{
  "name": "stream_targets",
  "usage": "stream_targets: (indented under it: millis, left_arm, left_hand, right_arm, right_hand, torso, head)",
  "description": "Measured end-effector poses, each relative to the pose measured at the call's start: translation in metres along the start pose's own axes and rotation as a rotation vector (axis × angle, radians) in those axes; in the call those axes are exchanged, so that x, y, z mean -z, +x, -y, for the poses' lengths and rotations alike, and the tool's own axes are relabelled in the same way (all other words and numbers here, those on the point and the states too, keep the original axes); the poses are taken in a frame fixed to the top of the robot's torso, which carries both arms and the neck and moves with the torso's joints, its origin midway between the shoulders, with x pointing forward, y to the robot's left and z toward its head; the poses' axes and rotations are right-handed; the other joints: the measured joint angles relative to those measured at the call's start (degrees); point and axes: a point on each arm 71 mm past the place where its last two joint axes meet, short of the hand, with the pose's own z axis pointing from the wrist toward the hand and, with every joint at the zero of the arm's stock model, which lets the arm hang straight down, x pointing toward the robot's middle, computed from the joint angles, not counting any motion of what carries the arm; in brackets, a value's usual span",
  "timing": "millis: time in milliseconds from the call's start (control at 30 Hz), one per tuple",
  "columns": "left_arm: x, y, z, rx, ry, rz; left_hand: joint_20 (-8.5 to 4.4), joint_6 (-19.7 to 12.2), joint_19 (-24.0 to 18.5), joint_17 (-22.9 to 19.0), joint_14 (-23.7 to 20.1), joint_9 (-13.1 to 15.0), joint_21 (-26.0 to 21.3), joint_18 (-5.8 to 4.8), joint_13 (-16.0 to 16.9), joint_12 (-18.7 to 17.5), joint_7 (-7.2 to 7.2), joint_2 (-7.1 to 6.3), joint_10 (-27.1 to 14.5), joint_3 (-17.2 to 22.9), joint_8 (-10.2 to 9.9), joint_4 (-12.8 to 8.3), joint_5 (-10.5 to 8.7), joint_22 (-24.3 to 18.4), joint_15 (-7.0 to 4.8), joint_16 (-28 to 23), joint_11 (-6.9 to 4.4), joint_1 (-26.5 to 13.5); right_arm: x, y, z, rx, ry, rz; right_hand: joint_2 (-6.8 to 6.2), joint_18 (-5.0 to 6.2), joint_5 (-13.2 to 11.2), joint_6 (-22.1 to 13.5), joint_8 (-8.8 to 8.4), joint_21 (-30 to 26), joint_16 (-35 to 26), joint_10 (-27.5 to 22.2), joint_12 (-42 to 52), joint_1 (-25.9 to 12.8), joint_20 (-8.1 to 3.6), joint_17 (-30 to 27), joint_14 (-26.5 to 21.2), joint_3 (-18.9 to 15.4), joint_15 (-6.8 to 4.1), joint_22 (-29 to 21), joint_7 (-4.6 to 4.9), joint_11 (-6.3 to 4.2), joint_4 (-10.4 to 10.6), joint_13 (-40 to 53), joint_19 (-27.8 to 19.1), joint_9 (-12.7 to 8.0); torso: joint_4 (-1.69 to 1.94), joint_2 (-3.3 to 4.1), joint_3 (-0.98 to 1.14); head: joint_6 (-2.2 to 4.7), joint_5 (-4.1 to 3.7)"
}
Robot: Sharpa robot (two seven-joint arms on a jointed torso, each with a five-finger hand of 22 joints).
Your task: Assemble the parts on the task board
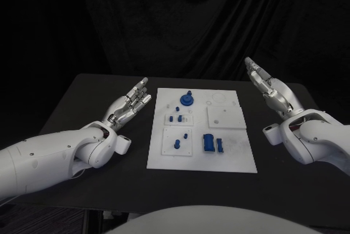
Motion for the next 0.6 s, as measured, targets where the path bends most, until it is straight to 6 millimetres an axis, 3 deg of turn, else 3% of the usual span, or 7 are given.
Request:
stream_targets:
  millis: [167, 233, 300, 433, 500, 567, 600]
  left_arm:
    - [-0.014, 0.010, 0.011, 0.025, 0.018, 0.040]
    - [-0.023, 0.015, 0.018, 0.043, 0.026, 0.077]
    - [-0.032, 0.020, 0.025, 0.064, 0.027, 0.121]
    - [-0.044, 0.029, 0.034, 0.102, 0.007, 0.208]
    - [-0.047, 0.031, 0.037, 0.115, -0.010, 0.250]
    - [-0.050, 0.032, 0.038, 0.127, -0.032, 0.293]
    - [-0.050, 0.032, 0.039, 0.131, -0.042, 0.310]
  left_hand:
    - [-0.09, -2.2, -0.1, 0.0, 0.0, -0.1, 0.0, -0.88, 0.0, 0.0, 2.04, -1.14, 0.0, 1.8, 0.0, -2.1, -3.92, -0.1, 0.57, 0.0, 1.17, -10.4]
    - [-0.41, -3.2, 0.0, 0.0, -0.2, -0.2, 0.0, -0.96, 0.0, 0.0, 2.72, -2.25, 0.0, 2.5, -0.1, -2.8, -5.35, -0.1, 0.77, 0.0, 1.68, -14.2]
    - [-0.41, -3.9, 0.0, 0.0, -0.2, -0.2, 0.0, -1.78, 0.0, 0.0, 3.43, -3.50, 0.0, 3.2, -0.2, -3.5, -6.84, -0.2, 0.77, 0.0, 2.09, -18.1]
    - [-0.41, -4.9, 0.0, 0.0, 0.0, -0.2, 0.0, -2.33, 0.0, 0.0, 4.46, -5.10, 0.0, 4.3, -0.2, -4.9, -9.36, -0.2, 0.98, 0.0, 4.81, -24.9]
    - [-0.41, -5.3, 0.0, 0.0, 0.0, -0.3, 0.0, -2.76, 0.0, 0.0, 4.84, -5.50, 0.0, 5.0, -0.2, -5.6, -10.41, -0.2, 0.98, 0.0, 5.55, -27.6]
    - [-0.41, -5.4, 0.0, 0.0, 0.0, -0.3, 0.0, -4.44, 0.0, 0.0, 5.87, -5.81, 0.1, 6.2, -0.2, -6.2, -11.33, -0.2, 0.98, 0.0, 5.95, -30.1]
    - [-0.41, -5.5, 0.0, 0.0, 0.0, -0.3, 0.0, -4.44, 0.0, 0.0, 6.54, -5.92, -0.1, 6.8, -0.2, -6.4, -11.79, -0.2, 0.98, 0.0, 6.11, -31.2]
  right_arm:
    - [-0.011, 0.010, -0.001, -0.052, 0.011, 0.015]
    - [-0.019, 0.017, -0.002, -0.091, 0.020, 0.030]
    - [-0.027, 0.025, -0.002, -0.140, 0.038, 0.048]
    - [-0.041, 0.041, -0.001, -0.244, 0.084, 0.088]
    - [-0.047, 0.048, -0.001, -0.297, 0.110, 0.113]
    - [-0.053, 0.056, 0.000, -0.355, 0.142, 0.137]
    - [-0.055, 0.059, 0.000, -0.379, 0.157, 0.146]
  right_hand:
    - [-0.05, 0.00, -0.4, 0.0, 0.00, 0.0, 0.0, 0.0, 0.0, -6.9, -0.36, 0.0, 0.0, 0.2, 0.00, 0.0, 0.00, 0.00, -0.5, 0.0, 0.0, -0.1]
    - [-0.09, 0.01, -0.4, 0.0, 0.00, 0.0, 0.0, 0.0, 0.0, -11.2, -0.36, 0.0, 0.0, 0.2, 0.01, 0.0, 0.00, 0.00, -0.5, 0.0, 0.0, -0.1]
    - [0.01, 0.01, -0.4, 0.0, 0.00, 0.0, 0.0, 0.0, 0.0, -11.7, -0.36, 0.0, 0.0, 0.2, 0.01, 0.0, 0.01, 0.00, -0.5, 0.0, 0.0, -0.1]
    - [-0.14, 0.01, -0.4, 0.0, 0.00, 0.0, 0.0, 0.0, 0.0, -11.9, -0.36, 0.0, 0.0, 0.2, 0.01, 0.0, 0.02, 0.00, -0.5, 0.0, 0.0, -0.1]
    - [-0.14, 0.01, -0.4, 0.0, 0.00, 0.0, 0.0, 0.0, 0.0, -11.9, -0.36, 0.0, 0.0, 0.2, 0.01, 0.0, 0.01, 0.00, -0.5, 0.0, 0.0, -0.1]
    - [-0.14, 0.01, -0.4, 0.0, 0.00, 0.0, 0.0, 0.0, 0.0, -11.9, -0.36, 0.0, 0.0, 0.2, 0.01, 0.0, 0.01, 0.01, -0.5, 0.0, 0.0, -0.1]
    - [-0.14, 0.02, -0.4, 0.0, 0.00, 0.0, 0.0, 0.0, 0.0, -11.9, -0.36, 0.0, 0.0, 0.2, 0.01, 0.0, 0.02, 0.00, -0.5, 0.0, 0.0, -0.1]
  torso:
    - [-0.44, -0.64, 0.27]
    - [-0.72, -1.04, 0.44]
    - [-1.04, -1.49, 0.62]
    - [-1.86, -2.68, 1.05]
    - [-2.20, -3.14, 1.25]
    - [-2.57, -3.64, 1.48]
    - [-2.70, -3.83, 1.55]
  head:
    - [2.34, -0.16]
    - [3.86, -0.26]
    - [5.43, -0.37]
    - [9.11, -0.59]
    - [10.40, -0.68]
    - [11.79, -0.75]
    - [12.30, -0.77]
